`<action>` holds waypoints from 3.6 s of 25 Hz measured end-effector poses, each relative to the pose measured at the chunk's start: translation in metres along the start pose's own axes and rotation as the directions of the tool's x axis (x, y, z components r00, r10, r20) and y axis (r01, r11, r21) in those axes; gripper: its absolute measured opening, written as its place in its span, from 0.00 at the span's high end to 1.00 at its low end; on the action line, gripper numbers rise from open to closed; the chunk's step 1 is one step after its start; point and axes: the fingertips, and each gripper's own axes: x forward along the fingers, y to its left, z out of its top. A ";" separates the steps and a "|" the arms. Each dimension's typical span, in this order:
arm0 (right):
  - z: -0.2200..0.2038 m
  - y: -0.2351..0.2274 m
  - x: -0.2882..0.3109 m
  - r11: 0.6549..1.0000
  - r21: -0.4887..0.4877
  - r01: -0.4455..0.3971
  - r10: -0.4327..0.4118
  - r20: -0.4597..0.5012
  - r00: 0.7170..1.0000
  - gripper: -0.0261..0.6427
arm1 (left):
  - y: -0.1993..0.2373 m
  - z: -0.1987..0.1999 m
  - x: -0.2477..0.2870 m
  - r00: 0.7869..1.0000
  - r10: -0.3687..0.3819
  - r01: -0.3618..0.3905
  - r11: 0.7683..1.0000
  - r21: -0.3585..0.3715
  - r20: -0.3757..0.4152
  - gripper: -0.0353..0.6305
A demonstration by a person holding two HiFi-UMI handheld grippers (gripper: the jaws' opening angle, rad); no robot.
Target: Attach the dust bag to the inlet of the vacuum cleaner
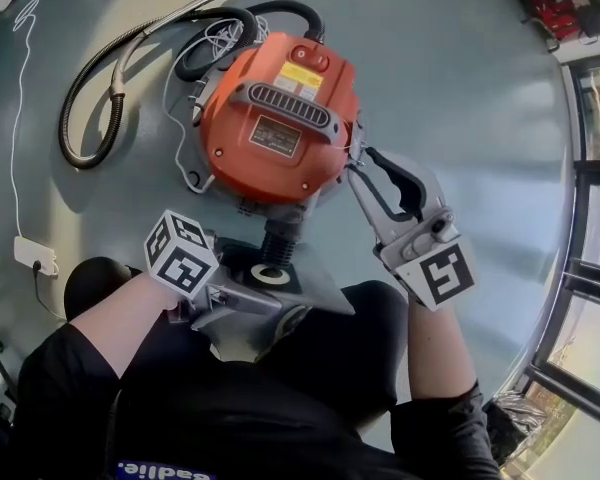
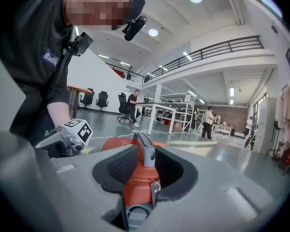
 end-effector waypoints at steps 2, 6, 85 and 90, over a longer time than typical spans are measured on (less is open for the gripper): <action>0.001 -0.003 0.008 0.999 -0.010 -0.031 0.031 0.008 0.999 0.80 | 0.000 0.006 0.000 1.000 -0.008 0.008 1.000 -0.023 0.003 0.09; 0.003 -0.002 0.024 0.993 -0.057 -0.107 0.107 0.004 0.994 0.74 | 0.004 0.008 0.002 1.000 0.000 0.000 0.997 -0.076 0.003 0.09; -0.020 0.009 0.089 0.929 -0.222 -0.296 0.256 -0.194 0.947 0.75 | 0.028 0.076 -0.027 0.771 0.208 0.017 0.938 -0.345 0.603 0.11; -0.021 0.011 0.092 0.933 -0.216 -0.286 0.252 -0.175 0.952 0.75 | 0.032 0.078 -0.026 0.733 0.228 0.013 0.937 -0.348 0.640 0.11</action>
